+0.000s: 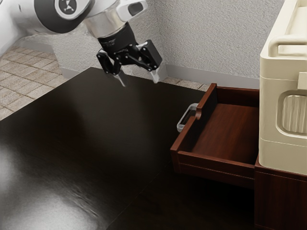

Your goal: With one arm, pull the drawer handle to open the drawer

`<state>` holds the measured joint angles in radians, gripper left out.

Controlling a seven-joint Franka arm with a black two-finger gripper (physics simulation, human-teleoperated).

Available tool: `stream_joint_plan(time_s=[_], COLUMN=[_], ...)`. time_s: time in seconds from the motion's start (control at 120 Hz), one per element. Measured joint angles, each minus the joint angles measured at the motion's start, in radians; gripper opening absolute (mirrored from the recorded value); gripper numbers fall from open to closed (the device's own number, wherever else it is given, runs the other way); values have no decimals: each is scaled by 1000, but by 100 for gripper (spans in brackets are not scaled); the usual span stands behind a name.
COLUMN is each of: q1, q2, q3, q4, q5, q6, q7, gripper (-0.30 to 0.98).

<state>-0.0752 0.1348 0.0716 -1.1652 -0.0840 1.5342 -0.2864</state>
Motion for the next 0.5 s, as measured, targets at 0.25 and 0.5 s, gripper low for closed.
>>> stream_joint_plan(time_s=[0.25,0.5], q1=[86,86], q2=[92,157], q3=[20,23], q4=[44,35], q5=[41,25], q6=[-131,-156], q7=[33,103], gripper=[69,69])
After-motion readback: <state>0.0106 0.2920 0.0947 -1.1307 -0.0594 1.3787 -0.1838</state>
